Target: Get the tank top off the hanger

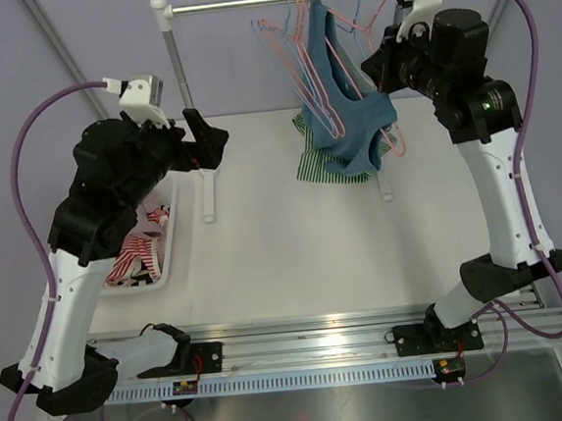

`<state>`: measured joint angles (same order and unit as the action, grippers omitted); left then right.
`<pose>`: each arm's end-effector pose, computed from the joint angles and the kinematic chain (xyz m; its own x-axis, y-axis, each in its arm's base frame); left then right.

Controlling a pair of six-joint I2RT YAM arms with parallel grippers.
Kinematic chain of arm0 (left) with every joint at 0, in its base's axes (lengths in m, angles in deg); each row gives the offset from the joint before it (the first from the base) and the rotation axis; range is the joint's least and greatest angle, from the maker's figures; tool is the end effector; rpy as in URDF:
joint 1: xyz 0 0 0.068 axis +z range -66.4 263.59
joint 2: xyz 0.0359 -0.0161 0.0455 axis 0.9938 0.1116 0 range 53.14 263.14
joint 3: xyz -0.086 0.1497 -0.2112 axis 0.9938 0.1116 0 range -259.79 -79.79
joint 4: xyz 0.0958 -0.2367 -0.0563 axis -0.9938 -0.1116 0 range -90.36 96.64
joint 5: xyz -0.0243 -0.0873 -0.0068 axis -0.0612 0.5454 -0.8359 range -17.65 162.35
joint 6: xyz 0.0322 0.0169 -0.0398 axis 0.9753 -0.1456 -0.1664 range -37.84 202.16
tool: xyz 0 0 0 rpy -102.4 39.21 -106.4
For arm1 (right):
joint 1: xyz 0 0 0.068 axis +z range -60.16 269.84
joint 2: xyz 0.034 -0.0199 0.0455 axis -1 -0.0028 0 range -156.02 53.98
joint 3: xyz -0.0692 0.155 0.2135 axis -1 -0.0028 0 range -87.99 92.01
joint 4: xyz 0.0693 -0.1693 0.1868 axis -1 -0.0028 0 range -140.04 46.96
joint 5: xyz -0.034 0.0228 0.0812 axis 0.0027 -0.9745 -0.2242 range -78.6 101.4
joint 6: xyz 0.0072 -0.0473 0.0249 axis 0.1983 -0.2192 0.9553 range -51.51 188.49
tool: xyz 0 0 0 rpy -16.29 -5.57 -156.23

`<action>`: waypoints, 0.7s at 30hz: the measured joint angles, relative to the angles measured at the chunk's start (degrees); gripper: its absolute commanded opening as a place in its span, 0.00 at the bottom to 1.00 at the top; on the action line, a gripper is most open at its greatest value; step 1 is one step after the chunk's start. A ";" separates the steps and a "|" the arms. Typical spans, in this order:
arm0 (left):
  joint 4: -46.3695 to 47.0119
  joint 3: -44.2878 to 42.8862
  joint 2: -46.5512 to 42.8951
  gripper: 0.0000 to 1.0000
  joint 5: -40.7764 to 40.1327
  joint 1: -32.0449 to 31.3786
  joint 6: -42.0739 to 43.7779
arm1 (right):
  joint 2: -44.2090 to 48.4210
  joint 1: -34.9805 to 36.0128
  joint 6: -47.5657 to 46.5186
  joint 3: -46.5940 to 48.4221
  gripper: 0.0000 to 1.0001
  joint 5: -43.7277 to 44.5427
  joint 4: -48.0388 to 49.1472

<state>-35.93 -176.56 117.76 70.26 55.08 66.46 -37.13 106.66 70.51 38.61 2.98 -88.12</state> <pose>0.1677 -0.0896 0.5133 -0.2735 -0.1591 -0.9486 0.3859 0.8852 -0.2597 0.2832 0.0911 0.5503 -0.1744 -0.0162 -0.9845 -0.4186 0.9063 0.0592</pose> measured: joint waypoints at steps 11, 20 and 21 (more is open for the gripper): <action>11.74 -19.34 15.08 0.99 5.09 -8.85 6.29 | 16.96 0.00 2.95 -6.32 0.00 -1.64 -9.68; 21.92 -18.05 23.39 0.94 6.32 -17.44 11.67 | 25.66 -0.02 5.42 -6.56 0.00 -8.22 -14.60; 22.95 -18.08 24.00 0.91 6.51 -17.59 11.82 | 26.18 -0.02 5.62 -7.17 0.00 -8.98 -14.67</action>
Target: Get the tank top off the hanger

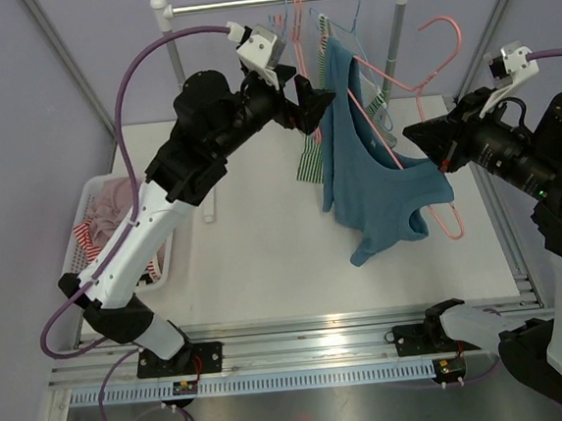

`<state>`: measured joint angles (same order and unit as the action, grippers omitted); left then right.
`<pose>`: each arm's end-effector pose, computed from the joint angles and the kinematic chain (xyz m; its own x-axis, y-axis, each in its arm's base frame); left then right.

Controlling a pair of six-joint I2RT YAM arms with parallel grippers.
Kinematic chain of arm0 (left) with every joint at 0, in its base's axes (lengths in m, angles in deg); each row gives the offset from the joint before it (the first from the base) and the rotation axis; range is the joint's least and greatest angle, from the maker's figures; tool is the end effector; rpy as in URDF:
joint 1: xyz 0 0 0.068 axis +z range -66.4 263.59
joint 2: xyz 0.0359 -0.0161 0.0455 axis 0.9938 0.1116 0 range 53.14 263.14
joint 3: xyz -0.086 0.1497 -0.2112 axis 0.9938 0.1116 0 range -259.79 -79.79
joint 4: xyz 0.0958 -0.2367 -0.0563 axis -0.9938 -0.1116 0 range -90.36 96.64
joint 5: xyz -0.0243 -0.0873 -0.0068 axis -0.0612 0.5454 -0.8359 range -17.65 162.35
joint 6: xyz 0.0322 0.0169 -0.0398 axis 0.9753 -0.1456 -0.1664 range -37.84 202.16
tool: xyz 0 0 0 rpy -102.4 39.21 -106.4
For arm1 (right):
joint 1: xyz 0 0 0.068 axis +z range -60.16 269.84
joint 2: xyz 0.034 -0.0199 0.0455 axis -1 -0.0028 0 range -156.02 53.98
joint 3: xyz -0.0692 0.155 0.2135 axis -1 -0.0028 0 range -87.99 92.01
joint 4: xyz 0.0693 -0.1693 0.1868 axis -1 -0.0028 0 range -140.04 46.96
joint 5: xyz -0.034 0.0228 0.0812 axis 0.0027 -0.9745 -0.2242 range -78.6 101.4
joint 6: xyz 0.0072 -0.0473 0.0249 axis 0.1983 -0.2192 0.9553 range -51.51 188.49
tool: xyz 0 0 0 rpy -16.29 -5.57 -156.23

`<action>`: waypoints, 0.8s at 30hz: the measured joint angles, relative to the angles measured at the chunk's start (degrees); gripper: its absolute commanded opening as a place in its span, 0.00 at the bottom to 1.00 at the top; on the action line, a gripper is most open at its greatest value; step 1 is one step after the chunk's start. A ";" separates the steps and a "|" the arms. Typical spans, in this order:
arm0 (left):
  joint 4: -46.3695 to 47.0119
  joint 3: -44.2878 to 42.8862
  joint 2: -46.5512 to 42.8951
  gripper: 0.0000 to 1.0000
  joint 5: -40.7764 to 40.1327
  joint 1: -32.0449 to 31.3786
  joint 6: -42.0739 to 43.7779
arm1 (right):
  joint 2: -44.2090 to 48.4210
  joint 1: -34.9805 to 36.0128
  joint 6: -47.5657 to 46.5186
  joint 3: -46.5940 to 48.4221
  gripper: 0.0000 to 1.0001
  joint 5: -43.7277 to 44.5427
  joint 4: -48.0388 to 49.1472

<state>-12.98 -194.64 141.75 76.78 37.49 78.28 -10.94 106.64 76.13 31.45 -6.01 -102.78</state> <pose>0.2168 -0.2293 0.5521 0.0276 -0.1260 -0.9917 0.7753 0.6289 -0.0583 0.1012 0.0418 0.5771 -0.1610 0.0840 -0.9834 -0.5445 0.8235 0.1594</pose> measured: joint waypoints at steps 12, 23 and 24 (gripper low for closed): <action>1.86 -1.81 7.26 0.34 -0.42 -0.35 1.75 | 1.92 0.00 1.40 -5.70 0.00 -5.88 0.33; 0.94 -1.25 7.82 0.00 -6.36 -0.42 2.95 | 2.05 0.00 0.28 -10.64 0.00 -6.49 3.19; 0.20 -1.25 7.78 0.00 -8.68 -0.48 2.95 | 2.34 0.00 -0.31 -11.85 0.00 -7.15 3.93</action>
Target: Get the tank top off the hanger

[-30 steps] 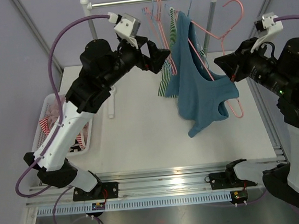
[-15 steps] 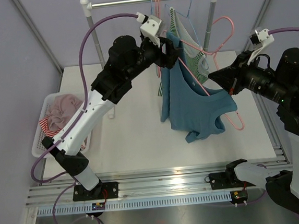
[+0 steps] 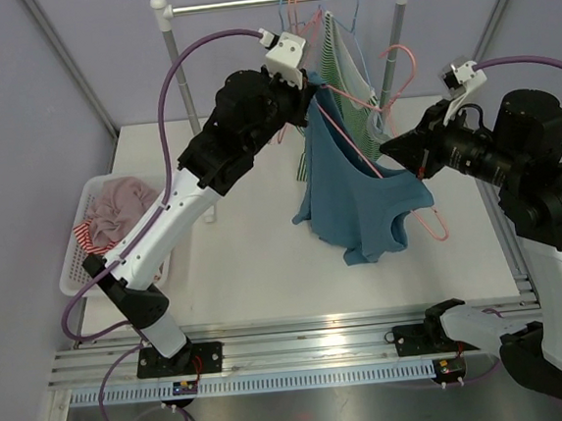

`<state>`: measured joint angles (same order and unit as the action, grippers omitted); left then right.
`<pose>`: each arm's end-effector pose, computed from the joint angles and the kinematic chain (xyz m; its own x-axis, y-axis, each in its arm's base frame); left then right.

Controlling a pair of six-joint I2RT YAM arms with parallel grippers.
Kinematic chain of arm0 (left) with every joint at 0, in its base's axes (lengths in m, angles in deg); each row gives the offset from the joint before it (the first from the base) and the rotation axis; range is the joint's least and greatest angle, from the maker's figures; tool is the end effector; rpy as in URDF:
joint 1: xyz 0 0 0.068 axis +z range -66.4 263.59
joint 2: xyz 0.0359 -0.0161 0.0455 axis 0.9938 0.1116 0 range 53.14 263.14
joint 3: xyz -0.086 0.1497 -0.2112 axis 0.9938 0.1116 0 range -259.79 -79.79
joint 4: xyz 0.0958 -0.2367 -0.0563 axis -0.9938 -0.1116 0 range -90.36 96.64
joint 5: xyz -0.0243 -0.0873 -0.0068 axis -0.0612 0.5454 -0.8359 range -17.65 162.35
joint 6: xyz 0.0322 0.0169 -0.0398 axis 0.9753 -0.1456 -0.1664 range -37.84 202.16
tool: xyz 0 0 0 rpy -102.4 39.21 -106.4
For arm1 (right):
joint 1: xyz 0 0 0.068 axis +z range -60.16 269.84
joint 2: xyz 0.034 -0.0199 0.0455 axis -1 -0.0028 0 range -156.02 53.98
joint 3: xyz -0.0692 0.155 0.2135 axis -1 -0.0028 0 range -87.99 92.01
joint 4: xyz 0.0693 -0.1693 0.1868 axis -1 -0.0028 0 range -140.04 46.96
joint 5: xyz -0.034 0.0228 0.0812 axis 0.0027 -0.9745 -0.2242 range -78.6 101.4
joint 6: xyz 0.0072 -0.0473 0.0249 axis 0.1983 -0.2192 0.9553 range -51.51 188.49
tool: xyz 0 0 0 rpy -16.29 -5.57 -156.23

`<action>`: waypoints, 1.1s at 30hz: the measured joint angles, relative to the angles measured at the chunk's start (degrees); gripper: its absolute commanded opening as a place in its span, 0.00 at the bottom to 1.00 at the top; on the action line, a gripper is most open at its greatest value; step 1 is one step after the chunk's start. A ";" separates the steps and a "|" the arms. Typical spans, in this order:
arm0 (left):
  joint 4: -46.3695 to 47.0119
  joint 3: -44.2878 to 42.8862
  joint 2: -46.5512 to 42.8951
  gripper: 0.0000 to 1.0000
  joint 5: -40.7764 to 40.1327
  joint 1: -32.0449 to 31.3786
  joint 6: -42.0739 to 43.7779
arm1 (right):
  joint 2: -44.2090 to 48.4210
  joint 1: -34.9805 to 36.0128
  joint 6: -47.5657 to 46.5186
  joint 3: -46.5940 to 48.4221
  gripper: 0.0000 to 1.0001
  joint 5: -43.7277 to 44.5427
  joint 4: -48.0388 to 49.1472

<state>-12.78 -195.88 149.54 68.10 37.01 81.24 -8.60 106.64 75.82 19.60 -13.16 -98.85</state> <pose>0.2558 -0.2665 0.5153 -0.0075 -0.0153 -0.9999 0.6734 0.7391 -0.0164 0.1237 0.0529 0.5436 -0.2614 0.0423 -0.9643 -0.6255 0.7535 0.2027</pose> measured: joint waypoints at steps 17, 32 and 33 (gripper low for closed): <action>-22.88 -1.42 -13.31 0.00 -27.06 13.86 -11.19 | 8.28 0.02 -4.83 -18.23 0.00 -16.13 21.38; -25.14 14.03 -33.59 0.00 2.45 19.63 -7.30 | -14.86 0.46 51.78 -35.82 0.00 -13.18 115.60; -25.42 14.73 -34.49 0.00 2.45 19.67 -7.28 | -15.87 0.52 53.24 -35.78 0.00 -12.07 118.03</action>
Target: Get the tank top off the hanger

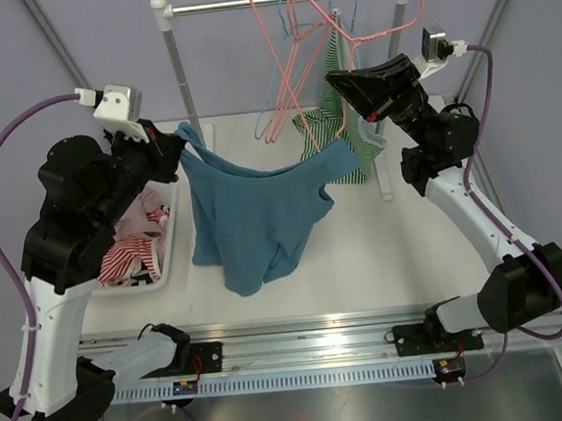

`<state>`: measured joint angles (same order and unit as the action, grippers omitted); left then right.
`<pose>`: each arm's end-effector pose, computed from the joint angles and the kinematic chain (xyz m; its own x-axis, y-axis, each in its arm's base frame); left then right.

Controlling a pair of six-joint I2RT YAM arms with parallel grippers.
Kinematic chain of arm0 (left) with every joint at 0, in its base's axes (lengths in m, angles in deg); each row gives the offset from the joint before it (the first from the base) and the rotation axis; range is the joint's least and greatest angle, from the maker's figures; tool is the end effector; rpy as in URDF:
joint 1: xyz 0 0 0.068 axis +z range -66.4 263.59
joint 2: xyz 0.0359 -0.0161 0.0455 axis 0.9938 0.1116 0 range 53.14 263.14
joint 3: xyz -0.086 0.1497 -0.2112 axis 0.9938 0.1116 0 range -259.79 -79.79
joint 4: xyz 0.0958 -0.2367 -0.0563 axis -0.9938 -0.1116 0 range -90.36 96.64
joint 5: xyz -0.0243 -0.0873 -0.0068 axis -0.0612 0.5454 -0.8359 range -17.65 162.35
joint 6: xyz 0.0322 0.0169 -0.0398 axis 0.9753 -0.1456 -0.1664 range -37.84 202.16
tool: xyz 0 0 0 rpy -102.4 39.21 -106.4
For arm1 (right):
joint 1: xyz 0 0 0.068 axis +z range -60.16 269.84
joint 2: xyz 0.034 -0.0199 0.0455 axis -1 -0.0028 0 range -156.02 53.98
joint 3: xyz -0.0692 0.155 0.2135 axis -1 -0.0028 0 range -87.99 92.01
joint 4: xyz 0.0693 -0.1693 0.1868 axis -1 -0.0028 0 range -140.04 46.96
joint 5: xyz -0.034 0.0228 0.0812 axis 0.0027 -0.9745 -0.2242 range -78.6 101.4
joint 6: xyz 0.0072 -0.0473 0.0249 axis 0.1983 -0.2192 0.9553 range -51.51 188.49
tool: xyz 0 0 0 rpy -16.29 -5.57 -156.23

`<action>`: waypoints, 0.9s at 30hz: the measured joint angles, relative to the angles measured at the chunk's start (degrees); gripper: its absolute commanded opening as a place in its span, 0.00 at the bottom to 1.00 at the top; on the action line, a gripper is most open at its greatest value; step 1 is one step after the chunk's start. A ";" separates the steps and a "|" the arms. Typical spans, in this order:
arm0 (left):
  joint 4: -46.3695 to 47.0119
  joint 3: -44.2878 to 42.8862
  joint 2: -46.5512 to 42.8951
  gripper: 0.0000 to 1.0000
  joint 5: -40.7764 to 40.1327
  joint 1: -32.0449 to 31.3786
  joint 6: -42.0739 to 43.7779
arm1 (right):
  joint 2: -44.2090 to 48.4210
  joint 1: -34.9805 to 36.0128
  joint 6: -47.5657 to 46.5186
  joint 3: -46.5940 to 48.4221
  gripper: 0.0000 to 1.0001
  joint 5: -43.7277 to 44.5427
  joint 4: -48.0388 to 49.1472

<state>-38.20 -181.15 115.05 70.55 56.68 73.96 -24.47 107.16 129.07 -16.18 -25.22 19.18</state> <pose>0.1395 -0.0696 0.5380 -0.1433 -0.0870 -0.9858 0.4083 0.9022 -0.1390 0.2566 0.1024 0.4880 -0.1018 0.7006 -0.7063 -0.9614 0.1131 0.2508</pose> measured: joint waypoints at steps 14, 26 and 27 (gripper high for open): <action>-3.21 19.34 -6.34 0.00 -3.96 0.00 -1.64 | 25.86 2.08 -30.25 -7.85 0.00 19.61 -21.90; 1.68 28.30 -15.45 0.00 3.50 0.02 -6.75 | 16.22 2.12 -26.99 -21.86 0.00 17.49 -2.51; 1.62 28.24 -15.74 0.00 2.10 0.02 -6.97 | 16.85 2.12 -27.74 -21.22 0.00 17.62 -5.62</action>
<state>-36.59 -152.91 99.31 72.65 56.70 66.98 -7.62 109.28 101.33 -37.40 -7.60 13.56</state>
